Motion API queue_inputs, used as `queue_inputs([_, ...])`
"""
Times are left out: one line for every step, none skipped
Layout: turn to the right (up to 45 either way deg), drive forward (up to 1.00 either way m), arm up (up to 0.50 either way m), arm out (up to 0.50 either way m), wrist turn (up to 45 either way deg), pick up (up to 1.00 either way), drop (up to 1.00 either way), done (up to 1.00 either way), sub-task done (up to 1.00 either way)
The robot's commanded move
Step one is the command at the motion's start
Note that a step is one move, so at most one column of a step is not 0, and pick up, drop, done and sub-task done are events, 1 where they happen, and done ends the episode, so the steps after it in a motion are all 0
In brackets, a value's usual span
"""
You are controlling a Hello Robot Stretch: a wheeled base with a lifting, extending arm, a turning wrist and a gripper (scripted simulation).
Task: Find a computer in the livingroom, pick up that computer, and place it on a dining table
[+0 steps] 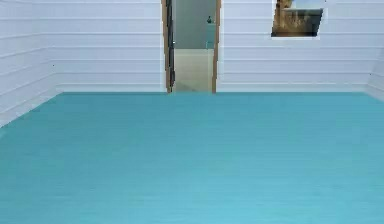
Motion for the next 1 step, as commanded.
queue_inputs([0.0, 1.00, 0.00, 0.00, 0.0, 0.00, 0.00, 0.00, 0.00])
